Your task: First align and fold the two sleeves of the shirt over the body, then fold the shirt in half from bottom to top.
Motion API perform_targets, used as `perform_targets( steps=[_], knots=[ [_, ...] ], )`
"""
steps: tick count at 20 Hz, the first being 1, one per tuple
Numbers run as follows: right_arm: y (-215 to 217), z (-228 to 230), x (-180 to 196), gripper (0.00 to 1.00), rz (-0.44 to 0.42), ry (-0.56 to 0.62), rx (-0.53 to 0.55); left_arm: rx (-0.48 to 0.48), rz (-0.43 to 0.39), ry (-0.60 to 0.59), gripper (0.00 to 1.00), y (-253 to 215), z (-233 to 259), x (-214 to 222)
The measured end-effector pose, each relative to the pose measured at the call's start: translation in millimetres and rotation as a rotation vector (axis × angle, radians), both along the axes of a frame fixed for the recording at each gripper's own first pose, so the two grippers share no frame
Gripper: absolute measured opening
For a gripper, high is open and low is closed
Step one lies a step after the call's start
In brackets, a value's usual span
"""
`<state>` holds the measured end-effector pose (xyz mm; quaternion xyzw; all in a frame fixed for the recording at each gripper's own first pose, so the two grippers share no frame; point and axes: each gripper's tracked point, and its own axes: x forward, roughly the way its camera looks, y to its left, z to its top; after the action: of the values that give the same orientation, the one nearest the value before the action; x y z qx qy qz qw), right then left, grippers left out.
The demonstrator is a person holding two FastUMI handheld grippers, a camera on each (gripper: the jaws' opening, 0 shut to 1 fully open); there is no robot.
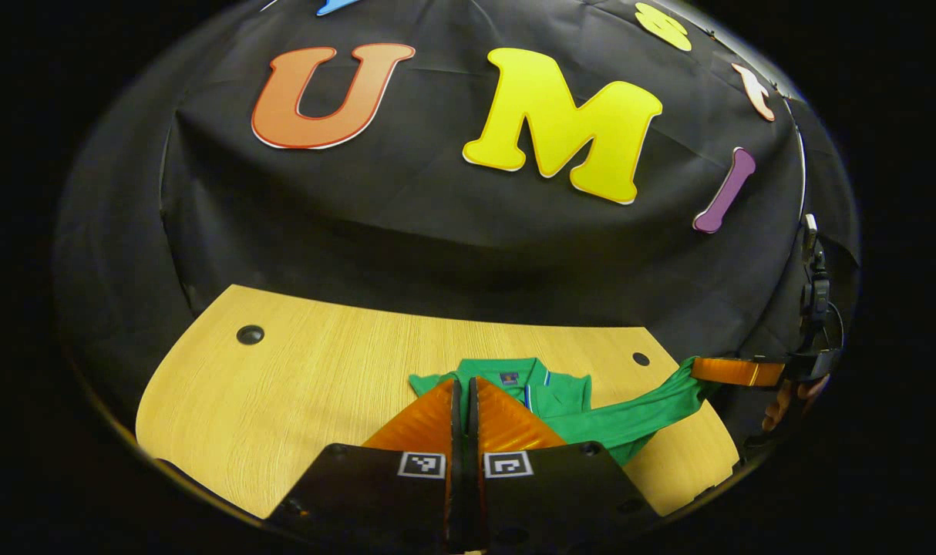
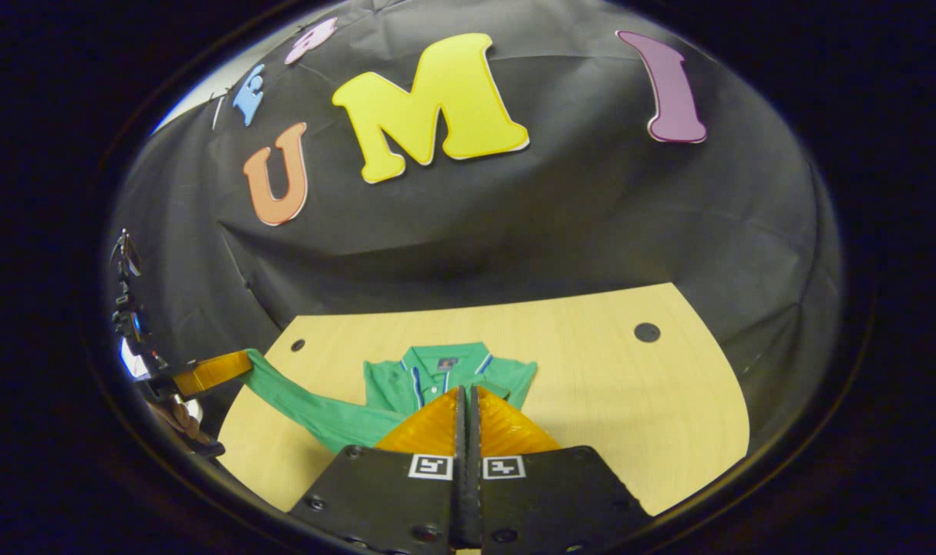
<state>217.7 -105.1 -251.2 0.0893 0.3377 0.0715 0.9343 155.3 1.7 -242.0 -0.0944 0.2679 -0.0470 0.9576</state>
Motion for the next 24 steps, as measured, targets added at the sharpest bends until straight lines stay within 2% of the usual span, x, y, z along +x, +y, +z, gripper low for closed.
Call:
perform_targets(
  steps=[6, 9, 11, 12, 15, 17, 24],
  knots=[
    [-6, -5, 98, 0.0, -0.013, -0.049, -0.019, 0.032, 0.032, -0.041, 0.06, 9, -14, 92],
    [-7, -17, 125, 0.0, -0.014, -0.056, -0.039, 0.054, 0.038, -0.045, 0.06, 10, -28, 116],
    [-7, -37, 135, 0.01, -0.02, -0.034, -0.062, 0.083, 0.033, -0.001, 0.09, 11, -44, 118],
    [-4, -43, 132, 0.04, -0.006, -0.012, -0.046, 0.098, 0.055, 0.021, 0.32, 16, -56, 117],
    [-6, -56, 129, 0.6, -0.029, -0.019, -0.072, 0.102, 0.11, 0.042, 1.0, 26, -66, 113],
    [-7, -48, 128, 0.98, -0.04, -0.051, -0.094, 0.108, 0.117, 0.047, 1.0, 29, -63, 108],
    [8, 6, 103, 0.96, -0.023, -0.171, -0.134, 0.129, 0.105, -0.029, 1.0, 21, -19, 80]
  ],
)
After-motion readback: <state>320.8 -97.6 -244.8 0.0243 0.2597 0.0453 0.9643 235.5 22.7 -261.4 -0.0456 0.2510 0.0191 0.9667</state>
